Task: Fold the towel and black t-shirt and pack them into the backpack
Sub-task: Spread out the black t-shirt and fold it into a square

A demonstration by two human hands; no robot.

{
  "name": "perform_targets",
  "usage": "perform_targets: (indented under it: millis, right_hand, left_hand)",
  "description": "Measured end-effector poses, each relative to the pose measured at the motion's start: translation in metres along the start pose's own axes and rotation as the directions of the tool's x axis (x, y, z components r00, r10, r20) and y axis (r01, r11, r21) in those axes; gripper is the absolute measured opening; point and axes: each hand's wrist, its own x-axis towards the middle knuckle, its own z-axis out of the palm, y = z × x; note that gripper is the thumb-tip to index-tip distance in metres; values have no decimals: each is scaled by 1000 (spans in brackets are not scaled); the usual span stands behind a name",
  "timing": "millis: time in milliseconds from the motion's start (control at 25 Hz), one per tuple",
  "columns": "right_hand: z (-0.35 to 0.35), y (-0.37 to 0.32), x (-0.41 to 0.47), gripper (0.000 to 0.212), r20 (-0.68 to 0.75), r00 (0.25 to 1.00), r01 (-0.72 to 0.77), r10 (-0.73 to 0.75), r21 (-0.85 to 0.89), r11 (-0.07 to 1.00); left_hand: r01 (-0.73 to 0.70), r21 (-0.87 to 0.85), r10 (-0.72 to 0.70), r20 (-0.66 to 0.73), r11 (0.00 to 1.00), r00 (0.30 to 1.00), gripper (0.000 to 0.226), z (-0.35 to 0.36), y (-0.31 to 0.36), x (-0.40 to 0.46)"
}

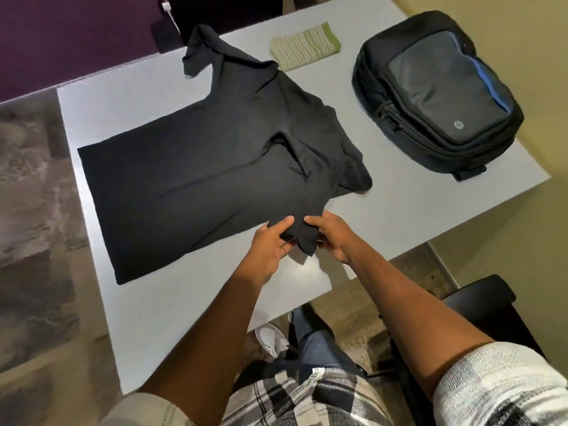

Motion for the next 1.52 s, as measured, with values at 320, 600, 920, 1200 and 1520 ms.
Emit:
perform_targets:
  millis: [320,600,920,1200,1520]
  right_hand:
    - [52,-23,29,60,74,997,-46,22,340,939]
    - [48,-45,54,40,30,976,-214,214,22,977]
    - [47,-97,93,33,-149,936,150,-320,-654,742]
    - [32,-102,155,44,-102,862,14,-496,-975,223]
    - [11,-113,178,7,-33,878,149,-478,-930,337]
  left_hand:
    - [-373,82,380,-300,924,875,26,-70,80,-25]
    - [-415,334,532,-556,846,638,55,-188,140,-1]
    - [-138,470,442,-633,872,636,42,-263,161,26]
    - [116,593,416,-678,797,607,39,-274,135,33]
    - [142,738,654,-657,660,375,40,-247,133,31]
